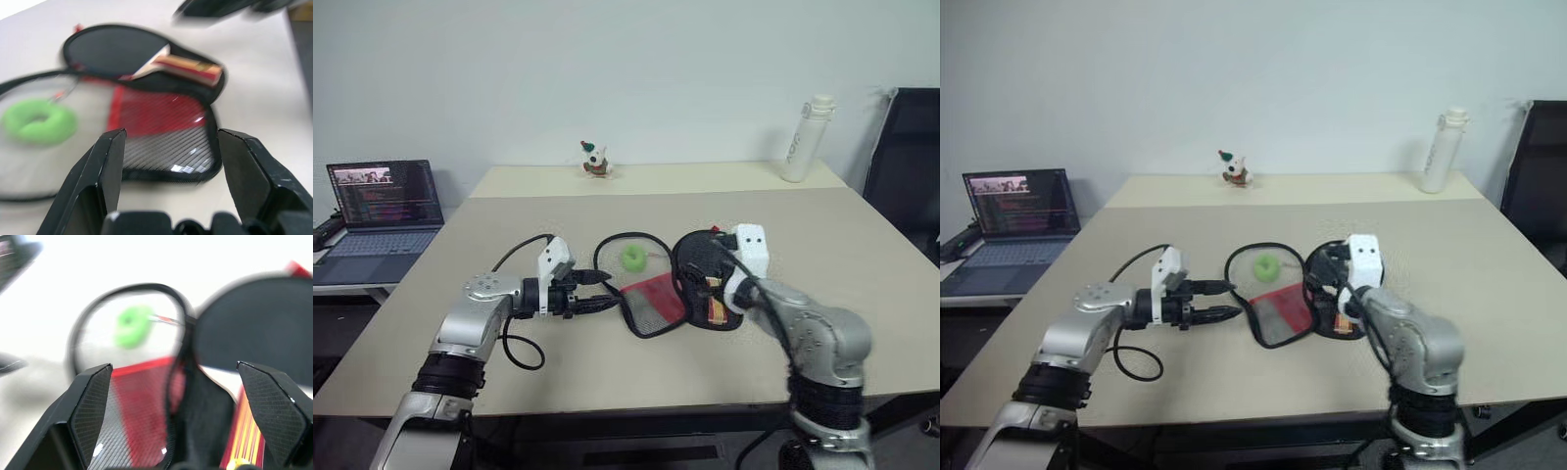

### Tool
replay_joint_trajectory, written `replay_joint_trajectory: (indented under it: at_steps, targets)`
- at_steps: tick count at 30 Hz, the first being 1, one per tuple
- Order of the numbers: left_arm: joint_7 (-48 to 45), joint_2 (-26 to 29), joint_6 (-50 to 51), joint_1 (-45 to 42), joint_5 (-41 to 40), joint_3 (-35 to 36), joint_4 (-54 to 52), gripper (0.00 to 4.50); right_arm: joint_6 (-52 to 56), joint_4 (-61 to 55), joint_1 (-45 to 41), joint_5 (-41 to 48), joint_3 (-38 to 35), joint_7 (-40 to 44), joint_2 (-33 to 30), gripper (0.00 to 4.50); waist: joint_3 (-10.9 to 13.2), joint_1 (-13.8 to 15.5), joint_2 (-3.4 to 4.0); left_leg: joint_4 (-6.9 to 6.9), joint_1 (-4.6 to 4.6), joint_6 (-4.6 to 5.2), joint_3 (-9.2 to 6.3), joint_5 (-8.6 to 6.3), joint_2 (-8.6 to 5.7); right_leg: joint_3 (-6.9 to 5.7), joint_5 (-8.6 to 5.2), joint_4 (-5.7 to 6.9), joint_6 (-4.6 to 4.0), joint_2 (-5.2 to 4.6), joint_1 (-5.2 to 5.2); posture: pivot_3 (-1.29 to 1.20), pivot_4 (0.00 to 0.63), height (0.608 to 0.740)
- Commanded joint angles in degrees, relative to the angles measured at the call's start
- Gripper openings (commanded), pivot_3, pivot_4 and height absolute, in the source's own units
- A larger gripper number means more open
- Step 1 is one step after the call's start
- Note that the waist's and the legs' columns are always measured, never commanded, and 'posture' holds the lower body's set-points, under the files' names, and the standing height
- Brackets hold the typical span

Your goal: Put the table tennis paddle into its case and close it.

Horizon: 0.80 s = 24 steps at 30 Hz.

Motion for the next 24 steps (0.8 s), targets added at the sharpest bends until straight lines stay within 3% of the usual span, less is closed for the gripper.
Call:
replay_joint_trajectory:
  at_steps: [1,5,9,11,24]
  targets:
    - [0.98,0.25,-2.86,-1.47,1.52,1.09,2.81,3.2,-0.98,-5.2,-1.1,6.47,-1.54,9.93,-7.28,4.46,0.0,0.11,0.0,0.0,0.0,0.0,-0.01,0.0,0.01,-0.02,0.0,-0.06,0.0,0.01,0.03,0.0,0.15,0.74]
    - [2.73,-0.37,-7.08,-4.08,6.15,-0.95,9.81,1.97,-4.6,-6.93,0.38,10.99,-1.77,21.16,-19.1,4.5,0.02,0.41,-0.03,-0.03,-0.02,0.0,-0.01,0.0,0.04,-0.07,0.02,-0.34,0.03,0.03,0.12,0.0,0.15,0.74]
    - [4.85,-1.53,-9.69,-6.66,9.48,-2.1,16.48,0.41,-5.36,-6.93,0.88,13.99,-2.59,23.97,-22.93,4.5,0.04,0.41,-0.11,-0.04,-0.08,0.01,0.03,-0.03,0.02,-0.04,0.04,-0.5,0.06,0.01,0.15,0.0,0.15,0.74]
    - [7.12,-2.62,-10.73,-8.18,11.45,-2.63,20.31,0.02,-5.82,-6.69,1.02,14.44,-2.53,24.01,-23.57,4.5,0.05,0.56,-0.13,-0.03,-0.12,0.01,0.01,-0.03,0.0,-0.06,0.04,-0.5,0.07,0.0,0.13,0.0,0.15,0.74]
    - [14.6,-13.09,-17.62,-17.29,16.9,-3.34,40.95,0.02,-9.82,-6.07,3.32,14.04,-0.71,24.11,-26.76,4.5,0.1,2.05,-0.3,0.1,-0.17,0.0,-0.03,-0.02,-0.12,-0.09,0.14,-0.51,0.25,-0.09,0.19,0.0,0.15,0.74]
